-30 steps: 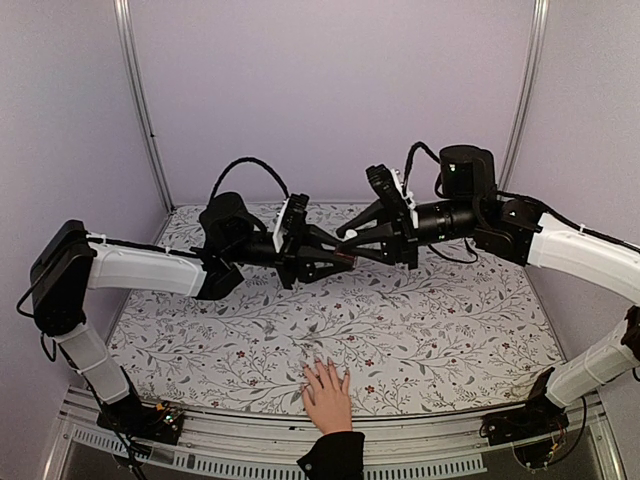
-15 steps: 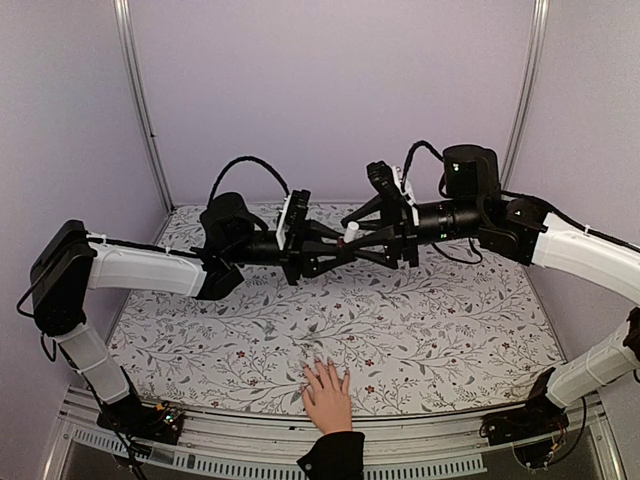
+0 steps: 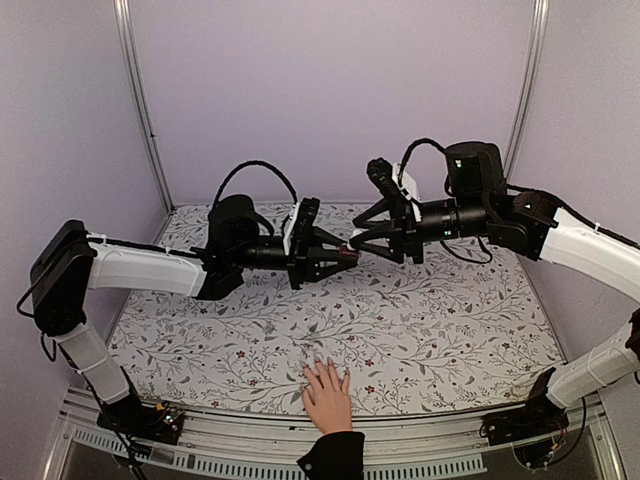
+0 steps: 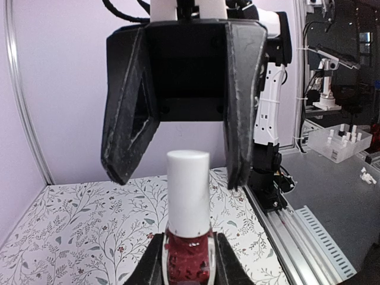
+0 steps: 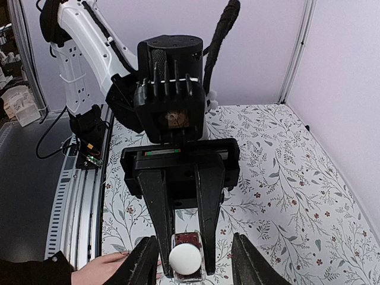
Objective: Paint the nails
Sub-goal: Unscrew the nail polish bottle.
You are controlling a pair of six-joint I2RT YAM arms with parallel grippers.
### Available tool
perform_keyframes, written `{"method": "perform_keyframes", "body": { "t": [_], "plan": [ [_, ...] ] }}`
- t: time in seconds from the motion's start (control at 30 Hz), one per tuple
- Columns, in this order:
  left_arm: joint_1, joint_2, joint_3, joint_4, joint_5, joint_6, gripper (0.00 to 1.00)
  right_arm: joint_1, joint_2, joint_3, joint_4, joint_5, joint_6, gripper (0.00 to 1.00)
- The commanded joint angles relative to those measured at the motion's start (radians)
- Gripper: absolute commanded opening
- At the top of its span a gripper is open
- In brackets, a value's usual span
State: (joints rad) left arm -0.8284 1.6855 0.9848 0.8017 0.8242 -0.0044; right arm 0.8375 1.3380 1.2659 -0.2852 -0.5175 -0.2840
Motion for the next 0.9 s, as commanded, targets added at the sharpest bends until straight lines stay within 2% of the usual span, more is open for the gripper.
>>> {"method": "perform_keyframes", "body": {
  "t": [0.0,0.23,0.43,0.7,0.87],
  "plan": [
    [0.001,-0.011,0.021,-0.019,-0.012,0.028,0.00,0.002,0.011,0.032,-0.052,0.019,0.010,0.43],
    [0.001,-0.009,0.025,-0.021,-0.019,0.029,0.00,0.002,0.030,0.043,-0.077,-0.008,-0.001,0.38],
    [-0.002,-0.001,0.030,-0.021,-0.019,0.027,0.00,0.002,0.033,0.043,-0.081,-0.013,-0.007,0.28],
    [-0.009,0.012,0.048,-0.037,-0.022,0.036,0.00,0.002,0.033,0.046,-0.076,-0.017,-0.010,0.30],
    [-0.015,0.019,0.058,-0.051,-0.017,0.045,0.00,0.002,0.035,0.046,-0.078,-0.023,-0.012,0.19]
  ]
}}
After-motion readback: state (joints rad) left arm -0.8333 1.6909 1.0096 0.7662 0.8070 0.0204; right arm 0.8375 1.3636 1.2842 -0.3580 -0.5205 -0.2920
